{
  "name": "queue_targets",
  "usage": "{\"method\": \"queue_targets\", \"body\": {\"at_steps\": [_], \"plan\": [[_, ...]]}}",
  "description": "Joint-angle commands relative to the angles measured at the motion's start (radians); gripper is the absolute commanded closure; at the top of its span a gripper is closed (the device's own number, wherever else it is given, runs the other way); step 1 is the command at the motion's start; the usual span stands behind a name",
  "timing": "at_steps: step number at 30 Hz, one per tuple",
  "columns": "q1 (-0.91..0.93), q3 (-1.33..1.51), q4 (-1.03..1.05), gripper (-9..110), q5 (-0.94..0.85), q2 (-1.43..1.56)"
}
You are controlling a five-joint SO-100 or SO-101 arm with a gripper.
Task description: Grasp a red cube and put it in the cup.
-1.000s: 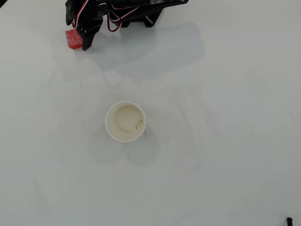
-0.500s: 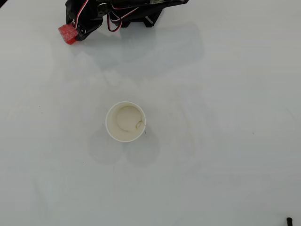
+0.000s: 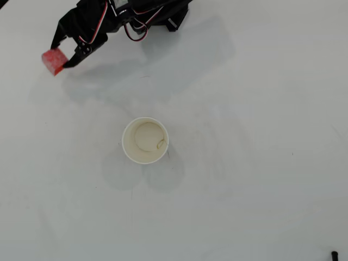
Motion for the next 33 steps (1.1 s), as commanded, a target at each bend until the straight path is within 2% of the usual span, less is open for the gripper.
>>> {"method": "queue_targets", "body": {"at_steps": [1,20,33], "plan": [[-0.086,0.075,-0.141,95,0.064,0.017],[-0.638,0.075,-0.278,95,0.149,0.015],[-0.853,0.075,-0.310,94,0.153,0.015]]}}
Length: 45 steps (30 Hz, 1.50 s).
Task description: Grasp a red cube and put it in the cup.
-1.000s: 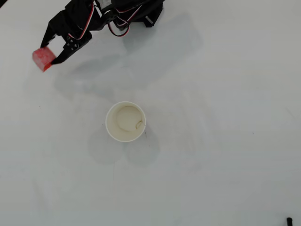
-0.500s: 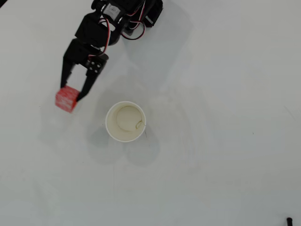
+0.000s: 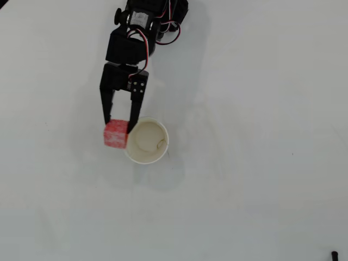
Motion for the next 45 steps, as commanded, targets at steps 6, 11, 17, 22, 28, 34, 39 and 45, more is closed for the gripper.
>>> {"method": "queue_targets", "body": {"at_steps": [6,11,17,22,28,34,39,45], "plan": [[-0.097,0.075,-0.034,94,0.020,0.015],[-0.137,0.075,-0.044,94,0.021,0.015],[-0.149,0.075,-0.071,94,0.058,0.015],[-0.167,0.075,-0.098,94,0.100,0.015],[-0.170,0.075,-0.080,94,0.129,0.015],[-0.144,0.075,-0.029,94,0.143,0.015],[-0.144,0.075,-0.018,94,0.172,0.015],[-0.137,0.075,-0.009,87,0.189,0.015]]}}
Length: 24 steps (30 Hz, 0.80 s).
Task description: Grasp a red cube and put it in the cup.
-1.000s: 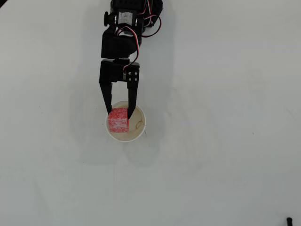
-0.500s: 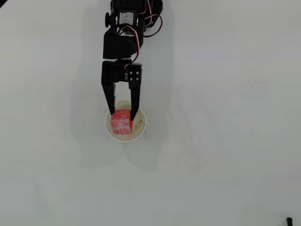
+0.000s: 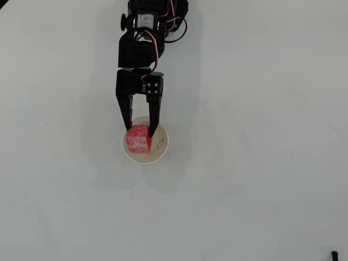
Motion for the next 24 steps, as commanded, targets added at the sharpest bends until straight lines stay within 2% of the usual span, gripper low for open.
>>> {"method": "queue_targets", "body": {"at_steps": [1,5,12,16,24], "plan": [[0.012,0.075,0.009,83,0.015,0.015],[0.017,0.075,0.018,75,0.031,0.015],[0.032,0.075,0.026,74,0.133,0.017],[0.067,0.075,0.008,74,0.288,0.017],[0.224,0.075,0.098,75,0.485,0.017]]}}
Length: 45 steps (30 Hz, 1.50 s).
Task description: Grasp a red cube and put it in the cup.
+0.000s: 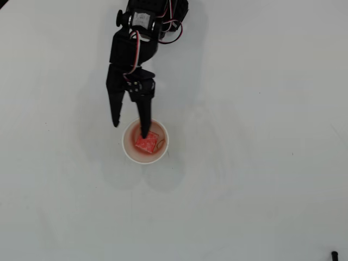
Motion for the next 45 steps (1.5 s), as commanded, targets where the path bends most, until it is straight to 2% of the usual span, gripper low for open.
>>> {"method": "queue_targets", "body": {"at_steps": [1,5,8,12,20,26,34,45], "plan": [[0.063,0.075,0.006,75,0.100,0.017],[0.135,0.075,0.011,78,0.186,0.017],[0.190,0.075,0.052,92,0.242,0.017],[0.236,0.075,0.140,101,0.299,0.017],[0.236,0.075,0.201,101,0.698,0.018],[0.101,0.075,0.262,101,0.885,0.018],[-0.075,0.075,0.385,101,0.946,0.018],[-0.129,0.075,0.419,101,1.009,0.018]]}}
